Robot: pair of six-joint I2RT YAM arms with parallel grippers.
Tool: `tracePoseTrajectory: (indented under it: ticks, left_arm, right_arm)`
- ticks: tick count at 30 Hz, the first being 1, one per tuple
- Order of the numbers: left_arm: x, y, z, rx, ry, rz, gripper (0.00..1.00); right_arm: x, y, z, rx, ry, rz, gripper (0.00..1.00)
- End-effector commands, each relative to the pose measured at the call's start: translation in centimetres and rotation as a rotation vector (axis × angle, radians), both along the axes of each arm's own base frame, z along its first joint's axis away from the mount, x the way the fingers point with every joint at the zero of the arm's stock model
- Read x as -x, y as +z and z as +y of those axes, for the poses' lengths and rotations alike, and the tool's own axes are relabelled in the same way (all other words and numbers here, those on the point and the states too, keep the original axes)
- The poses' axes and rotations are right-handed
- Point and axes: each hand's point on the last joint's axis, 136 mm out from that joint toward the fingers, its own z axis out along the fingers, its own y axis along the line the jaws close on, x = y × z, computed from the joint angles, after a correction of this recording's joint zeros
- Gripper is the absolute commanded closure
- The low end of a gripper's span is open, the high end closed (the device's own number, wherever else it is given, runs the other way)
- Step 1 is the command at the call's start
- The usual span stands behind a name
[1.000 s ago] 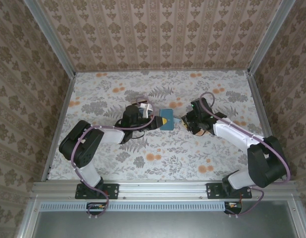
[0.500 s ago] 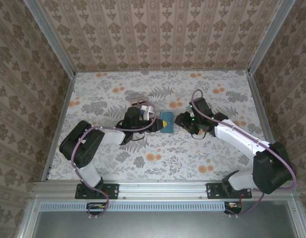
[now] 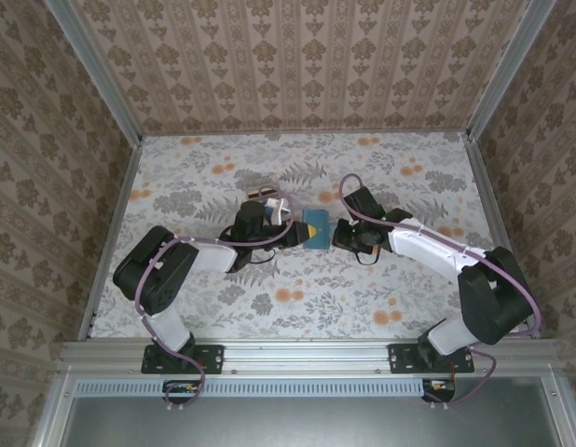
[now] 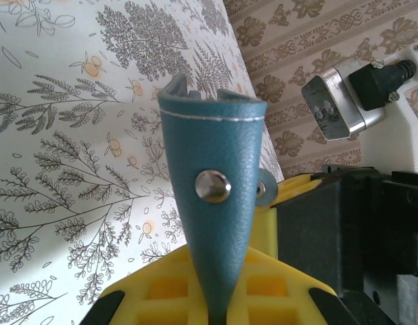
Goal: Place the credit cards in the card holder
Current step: Open the button on the card holder, then place the card holder at the center of the table.
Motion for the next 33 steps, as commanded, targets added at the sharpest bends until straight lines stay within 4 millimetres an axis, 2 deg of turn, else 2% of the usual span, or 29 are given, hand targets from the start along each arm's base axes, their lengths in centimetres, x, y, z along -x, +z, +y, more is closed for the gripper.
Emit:
tracePoseTrajectory:
  ticks: [1,4,7,9,10,11,12,14,15,16,17,18,20,21,28,33]
  left_arm:
    - [-0.3,0.2,-0.6,0.044,-0.011,0.034,1.0]
    - [-0.3,-0.7,-0.7,0.035,-0.013,0.056,1.0]
    - [-0.4,-0.9,-0.6,0.045,-0.007,0.069,1.0]
    - [-0.3,-1.0,-0.6,0.04,-0.011,0.07,1.0]
    - [-0.3,-0.9,-0.7,0.037,-0.019,0.068,1.0]
    - [-0.2,-0.8,-0.7,0.038,-0.028,0.064,1.0]
    - [-0.2,-0.6,-0.7,0.038,-0.028,0.062,1.0]
    - [-0.2,-0.5,-0.6,0.032,-0.024,0.057,1.0]
    - [-0.2,-0.5,-0.5,0.023,-0.024,0.056,1.0]
    - [-0.2,-0.5,-0.6,0.017,-0.027,0.055,1.0]
    - [-0.2,-0.4,-0.7,0.016,-0.035,0.052,1.0]
    - [-0.2,-0.3,-0.9,0.021,-0.043,0.049,1.0]
    - [-0.3,0.0,-0.9,0.026,-0.041,0.045,1.0]
    - [-0.3,0.0,-0.9,0.026,-0.038,0.044,1.0]
    - [-0.3,0.0,-0.8,0.021,-0.038,0.042,1.0]
    - [-0.5,-0.4,-0.8,0.023,-0.044,0.052,1.0]
  right_arm:
    - [-1.0,1.6,-0.4,0.02,0.003,-0.034,0.93]
    - [-1.1,2.7,-0.9,0.035,0.014,-0.078,0.93]
    - [-1.4,3.2,-1.6,0.035,0.032,-0.098,1.0]
    - [-1.4,3.2,-2.0,0.04,0.045,-0.095,1.0]
    - [-1.4,3.2,-2.1,0.039,0.056,-0.099,0.92]
    - [-1.3,3.2,-1.9,0.021,0.076,-0.108,0.75]
    - [-1.4,3.2,-1.6,0.0,0.097,-0.116,0.67]
    - [-1.3,3.5,-0.4,-0.057,0.149,-0.121,0.56]
    - [-1.2,3.7,0.2,-0.082,0.179,-0.122,0.38]
    - [-1.0,3.7,0.7,-0.104,0.205,-0.116,0.15]
    - [-1.0,3.4,0.7,-0.102,0.205,-0.11,0.15]
    - [-1.0,2.9,0.7,-0.095,0.203,-0.102,0.19]
    - [-1.3,2.2,0.5,-0.078,0.204,-0.087,0.38]
    - [-1.4,1.9,0.4,-0.063,0.201,-0.077,0.43]
    - [-1.5,0.4,-0.9,-0.014,0.146,-0.036,0.7]
    - [-1.2,0.9,-1.4,-0.029,0.122,-0.061,0.88]
